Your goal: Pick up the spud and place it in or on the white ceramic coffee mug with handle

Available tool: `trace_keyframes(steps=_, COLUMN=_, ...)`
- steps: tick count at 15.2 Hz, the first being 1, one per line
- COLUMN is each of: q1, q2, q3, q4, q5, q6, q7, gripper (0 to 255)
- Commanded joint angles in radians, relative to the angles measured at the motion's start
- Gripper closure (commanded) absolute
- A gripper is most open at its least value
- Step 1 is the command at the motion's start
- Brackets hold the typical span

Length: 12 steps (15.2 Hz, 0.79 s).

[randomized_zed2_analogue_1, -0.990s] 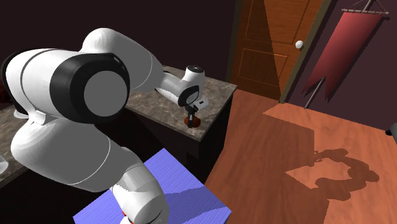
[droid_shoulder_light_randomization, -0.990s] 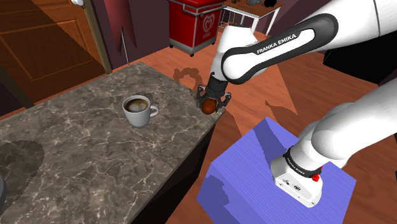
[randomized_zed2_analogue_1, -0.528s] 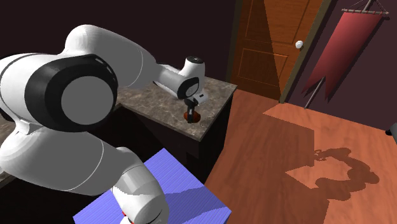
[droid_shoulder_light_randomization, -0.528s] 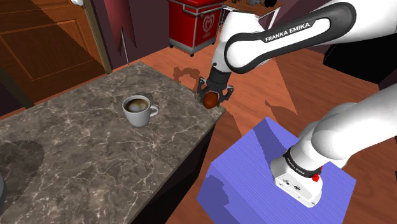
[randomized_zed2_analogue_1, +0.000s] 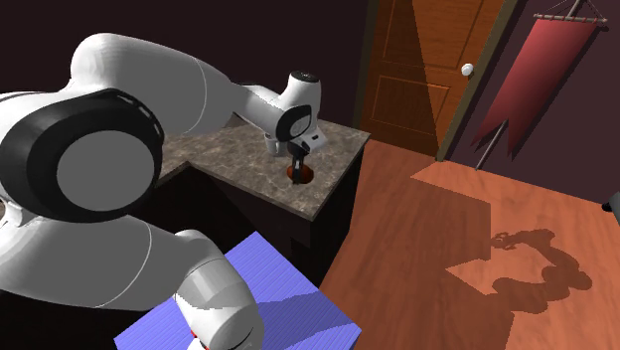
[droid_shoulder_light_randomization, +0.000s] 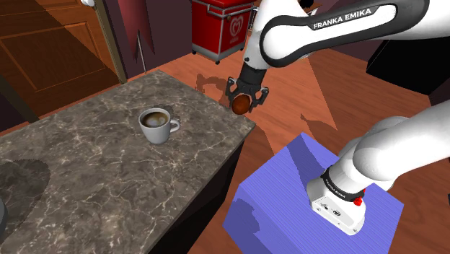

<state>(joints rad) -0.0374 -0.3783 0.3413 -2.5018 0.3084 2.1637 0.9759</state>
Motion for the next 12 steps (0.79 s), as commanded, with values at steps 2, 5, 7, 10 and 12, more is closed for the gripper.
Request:
trace_keyframes(steps=2, q1=-0.001, q2=-0.019, q3=-0.005, q4=0.027, q5=-0.004, q6=-0.046, q7=0.007, gripper=255)
trace_keyframes(steps=5, q1=-0.002, q2=-0.035, q3=-0.011, q4=0.055, q5=-0.009, q6=-0.090, q7=0.011, gripper=255)
trace_keyframes(steps=7, q1=-0.003, q2=-0.045, q3=-0.015, q4=0.075, q5=-0.012, q6=-0.119, q7=0.015, gripper=255)
trace_keyframes(steps=10, q1=-0.004, q2=-0.057, q3=-0.021, q4=0.106, q5=-0.016, q6=-0.161, q7=0.020, gripper=255)
trace_keyframes(steps=12, q1=-0.005, q2=-0.064, q3=-0.025, q4=0.127, q5=-0.019, q6=-0.190, q7=0.023, gripper=255)
